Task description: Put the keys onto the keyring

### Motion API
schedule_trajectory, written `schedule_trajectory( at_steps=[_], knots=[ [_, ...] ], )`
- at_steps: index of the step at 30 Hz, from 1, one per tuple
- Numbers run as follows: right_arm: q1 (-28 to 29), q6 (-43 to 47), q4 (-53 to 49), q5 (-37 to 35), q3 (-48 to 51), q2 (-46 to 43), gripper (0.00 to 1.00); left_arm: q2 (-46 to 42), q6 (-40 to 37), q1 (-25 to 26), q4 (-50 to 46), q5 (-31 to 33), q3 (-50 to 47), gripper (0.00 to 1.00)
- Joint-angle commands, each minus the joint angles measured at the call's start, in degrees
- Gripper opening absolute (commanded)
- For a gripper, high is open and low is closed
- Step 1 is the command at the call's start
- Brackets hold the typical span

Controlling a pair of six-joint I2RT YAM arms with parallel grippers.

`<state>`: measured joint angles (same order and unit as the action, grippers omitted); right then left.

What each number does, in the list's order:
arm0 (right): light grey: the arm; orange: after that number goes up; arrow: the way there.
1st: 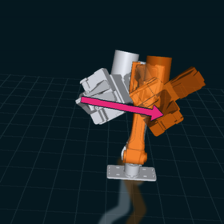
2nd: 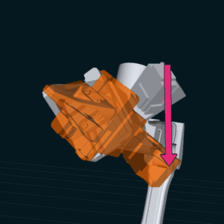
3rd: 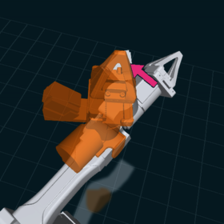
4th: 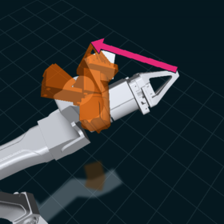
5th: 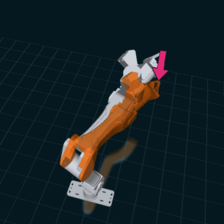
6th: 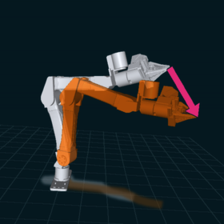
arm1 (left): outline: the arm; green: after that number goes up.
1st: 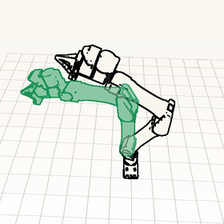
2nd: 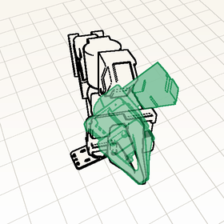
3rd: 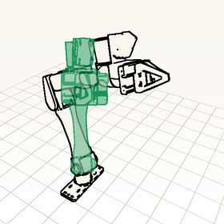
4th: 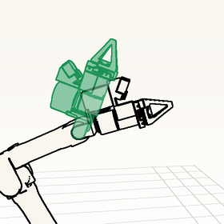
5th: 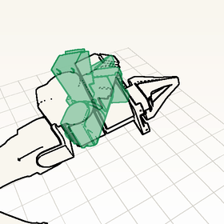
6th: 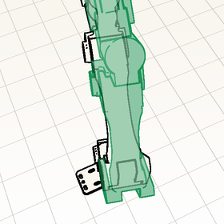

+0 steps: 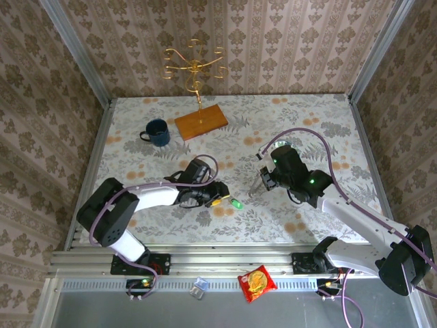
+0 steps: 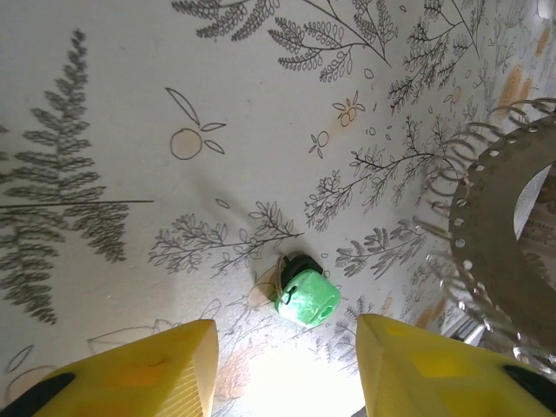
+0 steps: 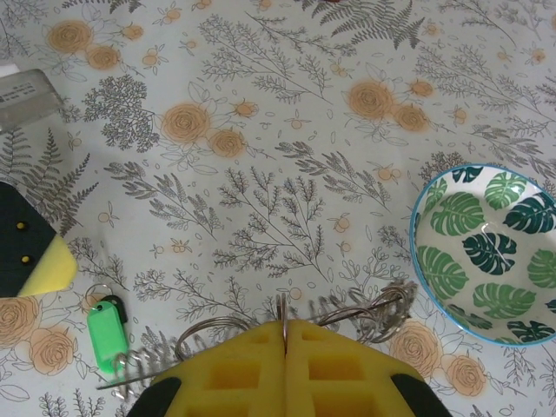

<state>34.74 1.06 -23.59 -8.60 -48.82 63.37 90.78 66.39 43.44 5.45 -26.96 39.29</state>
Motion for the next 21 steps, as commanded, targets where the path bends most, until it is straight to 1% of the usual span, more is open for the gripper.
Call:
schedule_trajectory(
  at_steps=[1,6,13,16,21],
  knots=[
    [-0.28,-0.44,0.74,0.78,-2.16,-0.64,0.00,2.16,6.34,0.50,6.85,-2.74,-0.84,0.43],
    [-0.29,-0.57,0.68,1.15,-2.12,-0.75,0.00,4.74,7.16,0.53,7.59,-3.71,0.04,0.36],
    [-0.29,-0.42,0.88,1.13,-1.71,-0.89,0.00,6.66,7.14,0.50,7.35,-4.10,0.98,0.30],
    [-0.29,-0.46,0.82,1.23,-1.72,-0.86,0.00,7.13,7.00,0.50,7.37,-4.14,1.19,0.29],
    [-0.29,-0.36,0.85,1.31,-1.52,-0.80,0.00,7.79,7.31,0.50,8.23,-4.42,1.49,0.22]
  ],
)
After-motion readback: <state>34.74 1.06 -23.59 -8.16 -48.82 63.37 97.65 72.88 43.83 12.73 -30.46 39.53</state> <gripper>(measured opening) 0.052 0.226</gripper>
